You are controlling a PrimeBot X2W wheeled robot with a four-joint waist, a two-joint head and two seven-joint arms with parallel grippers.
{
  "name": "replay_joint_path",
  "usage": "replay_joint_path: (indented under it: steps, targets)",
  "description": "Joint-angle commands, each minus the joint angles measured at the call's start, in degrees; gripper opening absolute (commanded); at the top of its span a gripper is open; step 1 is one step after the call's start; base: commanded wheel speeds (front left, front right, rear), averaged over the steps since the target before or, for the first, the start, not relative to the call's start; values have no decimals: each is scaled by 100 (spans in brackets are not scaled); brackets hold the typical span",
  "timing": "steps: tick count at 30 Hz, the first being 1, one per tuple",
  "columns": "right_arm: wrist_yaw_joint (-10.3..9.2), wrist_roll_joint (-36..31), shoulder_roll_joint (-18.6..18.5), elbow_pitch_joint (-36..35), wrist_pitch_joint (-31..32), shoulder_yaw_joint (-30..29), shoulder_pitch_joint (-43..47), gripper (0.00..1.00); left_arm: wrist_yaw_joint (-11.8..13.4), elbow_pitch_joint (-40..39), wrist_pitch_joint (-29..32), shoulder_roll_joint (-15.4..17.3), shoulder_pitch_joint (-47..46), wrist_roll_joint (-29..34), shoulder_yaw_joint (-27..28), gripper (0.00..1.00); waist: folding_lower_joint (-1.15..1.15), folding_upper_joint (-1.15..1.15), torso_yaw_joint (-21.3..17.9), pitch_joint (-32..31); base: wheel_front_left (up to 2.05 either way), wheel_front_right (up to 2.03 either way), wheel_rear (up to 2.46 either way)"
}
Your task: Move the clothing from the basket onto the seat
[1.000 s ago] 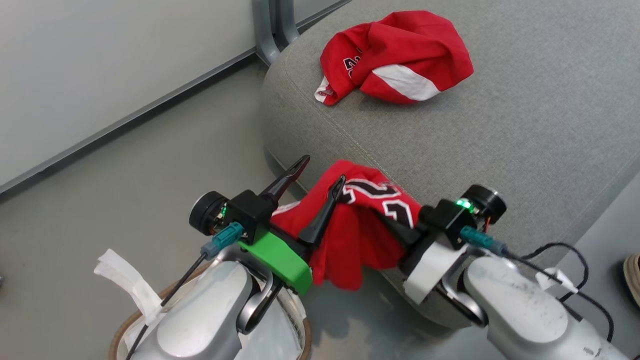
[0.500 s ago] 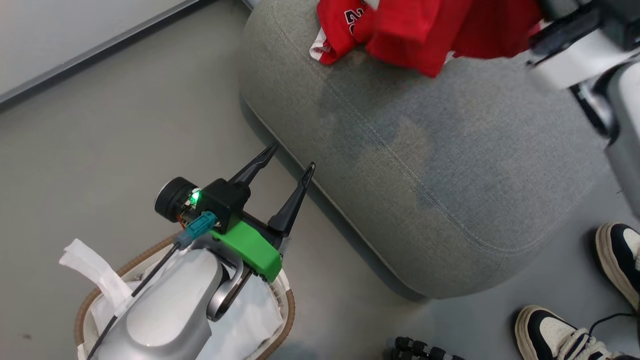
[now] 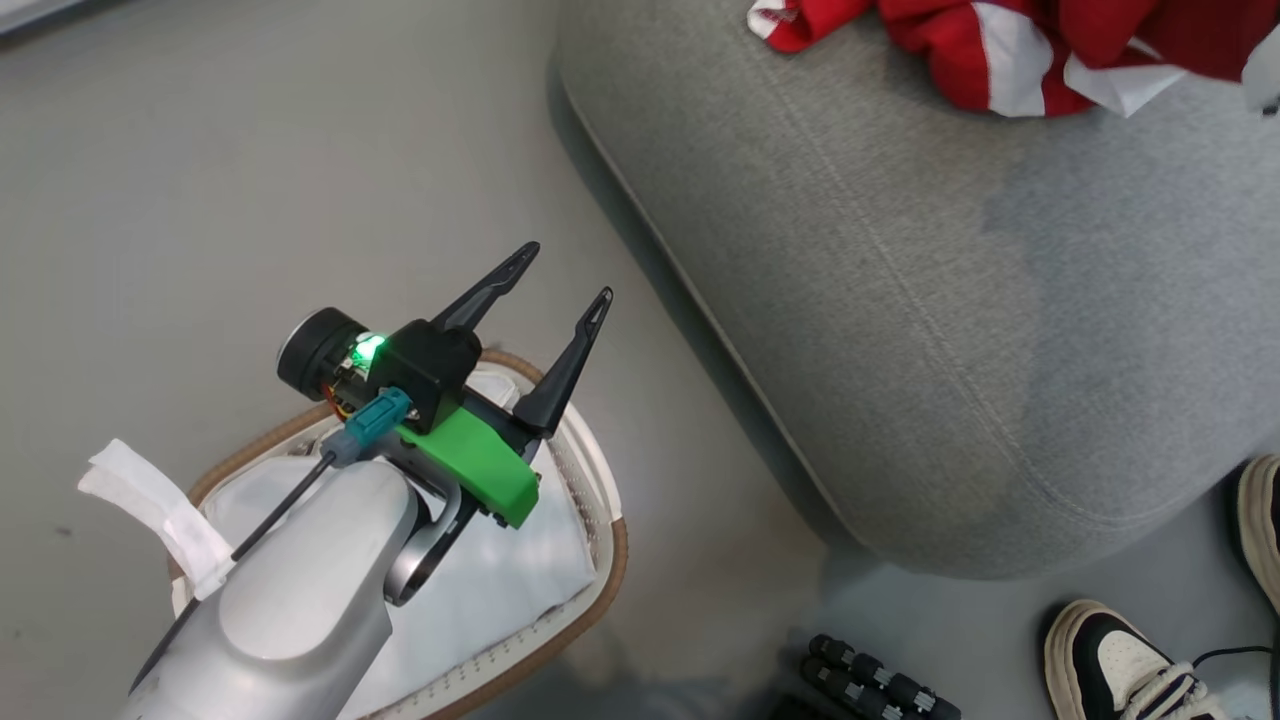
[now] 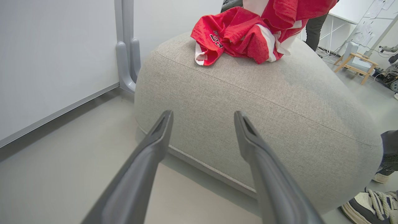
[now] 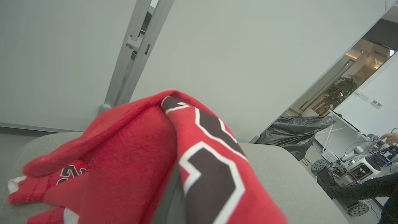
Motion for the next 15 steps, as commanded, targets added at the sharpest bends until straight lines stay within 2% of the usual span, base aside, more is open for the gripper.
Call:
replay_joint_path:
  steps: [1,2,3,4,15]
  targets:
    - [-8,-78,65,96,-13,-145,167,4,-18,-23,-2,51,-120,-18,17,100,-1,0,286,305,0,0,0]
    - [-8,-83,158,157,-13,-289,252,44,-18,-18,-2,58,-113,-30,30,100,-1,0,303,329,0,0,0]
    - [-8,-64,248,186,-13,-421,336,74,-18,-7,-2,63,-100,-36,44,100,-1,0,310,340,0,0,0]
    - [-8,-75,329,239,-13,-580,468,100,-18,5,-2,58,-68,-62,67,100,-1,0,314,344,0,0,0]
    - [-8,-111,680,55,-13,-1143,2002,100,-18,105,-2,-51,297,-68,314,100,-1,0,122,1,0,0,0]
